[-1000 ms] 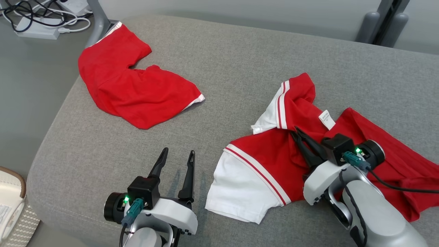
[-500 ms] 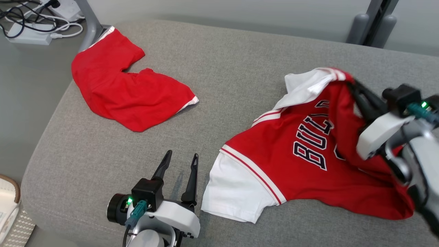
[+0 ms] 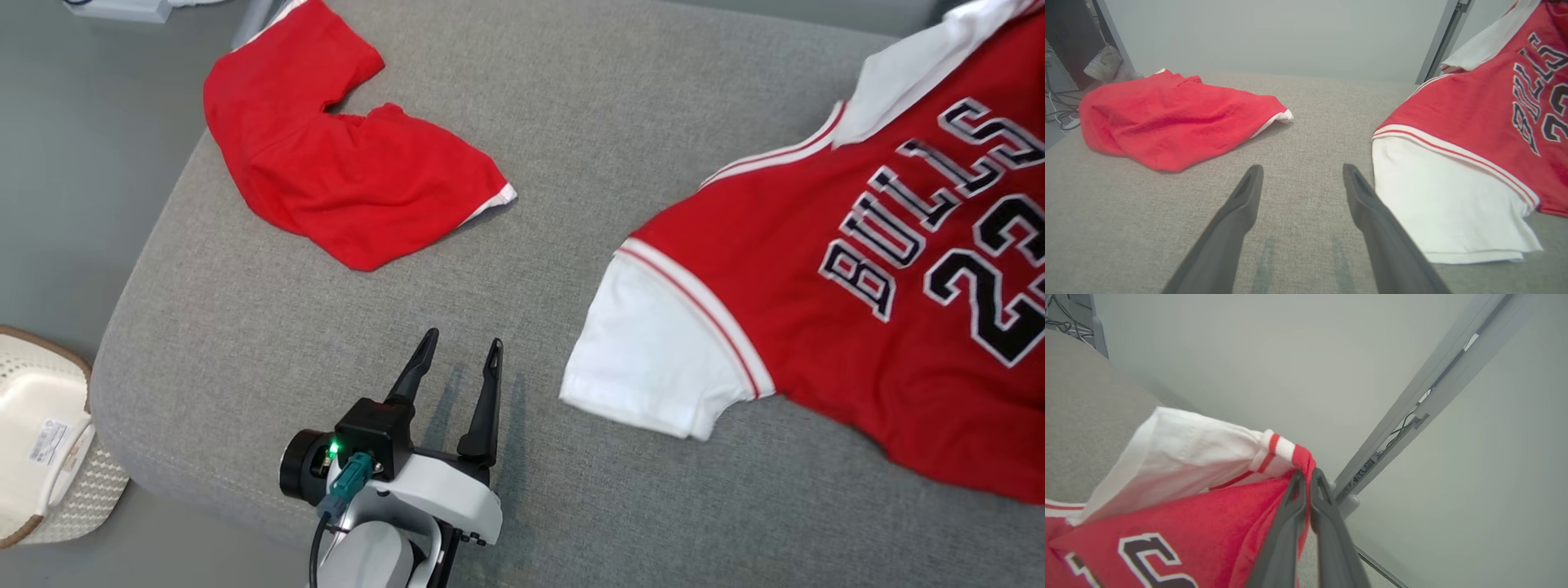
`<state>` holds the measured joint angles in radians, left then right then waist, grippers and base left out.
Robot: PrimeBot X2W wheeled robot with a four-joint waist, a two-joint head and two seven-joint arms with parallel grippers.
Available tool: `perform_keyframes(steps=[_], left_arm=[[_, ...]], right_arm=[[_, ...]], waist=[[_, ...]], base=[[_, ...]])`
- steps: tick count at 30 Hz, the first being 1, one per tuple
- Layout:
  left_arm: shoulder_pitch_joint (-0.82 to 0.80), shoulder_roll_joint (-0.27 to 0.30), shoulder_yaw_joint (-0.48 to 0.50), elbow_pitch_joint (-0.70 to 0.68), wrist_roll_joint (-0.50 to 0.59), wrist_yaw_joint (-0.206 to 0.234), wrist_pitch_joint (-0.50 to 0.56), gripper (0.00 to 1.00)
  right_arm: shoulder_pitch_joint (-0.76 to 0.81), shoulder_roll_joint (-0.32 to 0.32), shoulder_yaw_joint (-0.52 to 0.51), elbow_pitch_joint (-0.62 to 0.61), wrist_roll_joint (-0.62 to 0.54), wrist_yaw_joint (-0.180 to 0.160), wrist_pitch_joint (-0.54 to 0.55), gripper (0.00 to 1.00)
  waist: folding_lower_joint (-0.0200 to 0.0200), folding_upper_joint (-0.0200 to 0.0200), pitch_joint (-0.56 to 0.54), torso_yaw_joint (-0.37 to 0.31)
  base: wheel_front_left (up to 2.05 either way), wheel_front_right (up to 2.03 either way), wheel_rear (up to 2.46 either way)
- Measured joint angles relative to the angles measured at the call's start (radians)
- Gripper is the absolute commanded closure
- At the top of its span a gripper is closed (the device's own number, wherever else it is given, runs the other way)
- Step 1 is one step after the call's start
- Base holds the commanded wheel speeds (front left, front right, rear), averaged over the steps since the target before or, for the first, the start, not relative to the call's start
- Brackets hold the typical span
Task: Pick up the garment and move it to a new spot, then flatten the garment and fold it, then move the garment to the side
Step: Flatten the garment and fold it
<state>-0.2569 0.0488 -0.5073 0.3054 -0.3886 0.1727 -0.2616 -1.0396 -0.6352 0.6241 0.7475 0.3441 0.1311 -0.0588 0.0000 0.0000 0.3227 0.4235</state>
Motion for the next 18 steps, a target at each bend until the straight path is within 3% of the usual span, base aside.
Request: perform_keyframes(steps=[7, 18], left_arm=[[-0.018, 0.0, -0.002, 0.005, 0.0, 0.014, 0.0, 0.0], [-0.034, -0.001, 0.056, 0.027, 0.048, 0.002, 0.0, 0.0]], right_arm=[[-0.073, 0.062, 0.01, 0.163, -0.044, 0.0, -0.034, 0.0], [-0.045, 0.161, 0.032, 0.222, 0.004, 0.0, -0.16, 0.0]], waist=[[0.0, 0.0, 0.025, -0.006], [0.0, 0.0, -0.022, -0.134]], base=[[0.0, 0.0, 0.0], [0.0, 0.0, 0.0]])
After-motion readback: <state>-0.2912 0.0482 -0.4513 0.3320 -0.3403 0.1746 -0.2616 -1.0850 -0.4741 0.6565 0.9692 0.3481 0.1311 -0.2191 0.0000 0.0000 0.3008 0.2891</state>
